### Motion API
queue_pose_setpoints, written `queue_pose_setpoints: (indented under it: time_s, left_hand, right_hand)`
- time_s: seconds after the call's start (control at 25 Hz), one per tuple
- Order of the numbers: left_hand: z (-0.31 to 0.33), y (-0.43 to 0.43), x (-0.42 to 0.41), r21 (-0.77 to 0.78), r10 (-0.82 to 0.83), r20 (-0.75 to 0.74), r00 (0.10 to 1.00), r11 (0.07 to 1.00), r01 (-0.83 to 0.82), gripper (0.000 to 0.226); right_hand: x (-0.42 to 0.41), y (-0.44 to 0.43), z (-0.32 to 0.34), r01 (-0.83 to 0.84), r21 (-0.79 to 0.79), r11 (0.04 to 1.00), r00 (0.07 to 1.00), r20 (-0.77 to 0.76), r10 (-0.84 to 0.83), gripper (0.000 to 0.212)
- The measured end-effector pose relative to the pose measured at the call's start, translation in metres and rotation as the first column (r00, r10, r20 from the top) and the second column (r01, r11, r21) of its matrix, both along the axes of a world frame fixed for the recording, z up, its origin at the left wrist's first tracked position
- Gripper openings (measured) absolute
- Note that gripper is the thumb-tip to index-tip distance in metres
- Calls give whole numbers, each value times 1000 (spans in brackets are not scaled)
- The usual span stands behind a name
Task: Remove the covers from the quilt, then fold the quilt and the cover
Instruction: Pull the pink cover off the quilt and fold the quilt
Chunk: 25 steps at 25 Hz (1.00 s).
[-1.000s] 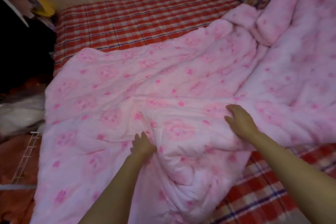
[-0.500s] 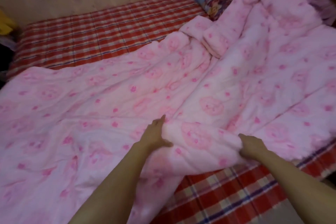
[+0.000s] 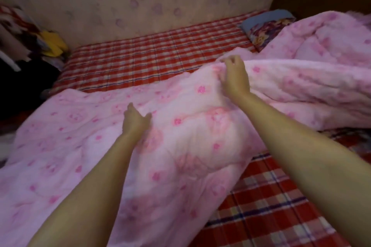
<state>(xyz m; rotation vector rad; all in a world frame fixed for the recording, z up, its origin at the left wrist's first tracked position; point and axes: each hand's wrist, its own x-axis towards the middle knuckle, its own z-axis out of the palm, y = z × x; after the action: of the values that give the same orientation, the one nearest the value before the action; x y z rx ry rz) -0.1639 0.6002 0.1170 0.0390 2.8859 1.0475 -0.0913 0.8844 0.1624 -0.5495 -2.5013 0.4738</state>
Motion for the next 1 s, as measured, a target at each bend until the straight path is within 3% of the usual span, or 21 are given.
queue_pose_setpoints:
  time_s: [0.08, 0.16, 0.24, 0.28, 0.32, 0.4, 0.44, 0.52, 0.68, 0.8, 0.88, 1.0]
  left_hand:
    - [-41, 3, 53, 23, -143, -132, 981, 989, 147, 37]
    - [-81, 1, 122, -99, -328, -123, 937, 943, 317, 14]
    - [-115, 1, 169, -175, -484, -62, 873, 866, 468, 29]
    - [-132, 0, 181, -209, -540, -18, 842, 825, 525, 31]
    - [-150, -2, 190, -283, -573, 38, 819, 780, 558, 38]
    - [-175, -4, 198, -434, -496, 187, 848, 733, 524, 80]
    - [-184, -4, 201, -472, -444, 242, 863, 723, 504, 98]
    - [-206, -8, 205, -513, -401, 291, 868, 701, 496, 111]
    - [-235, -9, 198, -478, -417, 275, 866, 723, 500, 97]
    - [-236, -7, 202, -488, -426, 275, 862, 710, 507, 62]
    - [-233, -3, 201, -534, -411, 259, 874, 693, 484, 44]
    - [-214, -5, 215, -590, -423, 170, 890, 679, 436, 37]
  right_hand:
    - [49, -39, -58, -203, -77, 976, 975, 73, 208, 21]
    - [118, -67, -124, -369, -102, 924, 859, 343, 381, 31]
    - [168, -69, -169, -367, -200, 908, 675, 614, 408, 29]
    - [178, -61, -186, -301, -214, 929, 669, 647, 366, 29]
    - [182, -53, -196, -247, -201, 948, 706, 633, 318, 38]
    - [176, -43, -215, -268, -147, 952, 757, 579, 303, 52]
    - [169, -41, -223, -297, -91, 951, 742, 604, 290, 54]
    - [153, -38, -242, -353, -51, 934, 683, 669, 295, 58]
    - [122, -36, -274, -328, -39, 944, 588, 774, 236, 57]
    - [125, -42, -284, -367, 131, 921, 616, 776, 135, 44]
    - [137, -46, -285, -373, 95, 923, 613, 772, 168, 42]
    - [166, -44, -256, -416, -10, 909, 625, 723, 294, 43]
